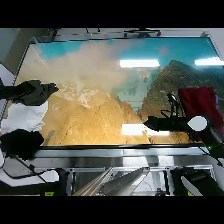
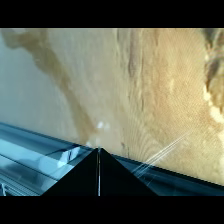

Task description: Fold the shirts.

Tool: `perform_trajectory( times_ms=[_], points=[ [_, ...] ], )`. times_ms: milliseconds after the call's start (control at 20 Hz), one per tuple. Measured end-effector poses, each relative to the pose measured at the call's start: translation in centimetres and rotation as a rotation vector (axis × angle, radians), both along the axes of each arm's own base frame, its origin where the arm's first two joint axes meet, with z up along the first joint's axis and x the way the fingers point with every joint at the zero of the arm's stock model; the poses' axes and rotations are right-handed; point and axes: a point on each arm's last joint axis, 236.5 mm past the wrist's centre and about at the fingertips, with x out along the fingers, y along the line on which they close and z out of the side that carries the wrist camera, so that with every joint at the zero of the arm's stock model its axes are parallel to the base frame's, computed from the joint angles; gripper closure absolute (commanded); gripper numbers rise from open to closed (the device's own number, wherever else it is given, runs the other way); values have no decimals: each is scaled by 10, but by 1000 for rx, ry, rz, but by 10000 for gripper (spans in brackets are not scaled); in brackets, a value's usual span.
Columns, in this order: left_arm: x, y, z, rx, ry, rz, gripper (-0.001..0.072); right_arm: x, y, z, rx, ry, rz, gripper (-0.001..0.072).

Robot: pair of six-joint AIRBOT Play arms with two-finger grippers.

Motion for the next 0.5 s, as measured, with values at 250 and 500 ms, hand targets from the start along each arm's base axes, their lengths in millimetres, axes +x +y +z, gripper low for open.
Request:
perform_trajectory(
  times_ms=[250, 500],
  points=[
    [46, 19, -68, 149, 141, -61, -11, 0, 0, 0, 0, 0, 0, 692],
    [37, 33, -125, 278, 407, -84, 656, 0, 0, 0, 0, 0, 0, 693]
  ],
)
